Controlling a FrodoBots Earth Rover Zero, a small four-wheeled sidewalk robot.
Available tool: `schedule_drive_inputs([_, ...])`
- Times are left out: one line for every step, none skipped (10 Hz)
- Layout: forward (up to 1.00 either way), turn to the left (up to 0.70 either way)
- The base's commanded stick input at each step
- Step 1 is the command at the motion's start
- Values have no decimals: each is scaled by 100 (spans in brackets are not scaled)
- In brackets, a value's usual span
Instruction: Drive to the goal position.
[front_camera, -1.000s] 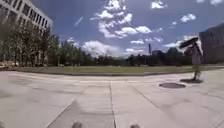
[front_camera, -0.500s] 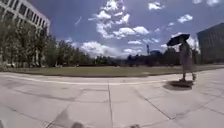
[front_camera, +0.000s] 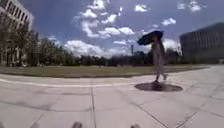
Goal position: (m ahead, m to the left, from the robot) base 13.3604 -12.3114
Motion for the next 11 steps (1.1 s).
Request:
schedule_drive_inputs([70,-31])
schedule_drive_inputs([70,-14])
schedule_drive_inputs([70,0])
schedule_drive_inputs([70,0])
schedule_drive_inputs([70,0])
schedule_drive_inputs([70,0])
schedule_drive_inputs([70,0])
schedule_drive_inputs([70,0])
schedule_drive_inputs([70,0])
schedule_drive_inputs([70,0])
schedule_drive_inputs([70,-3])
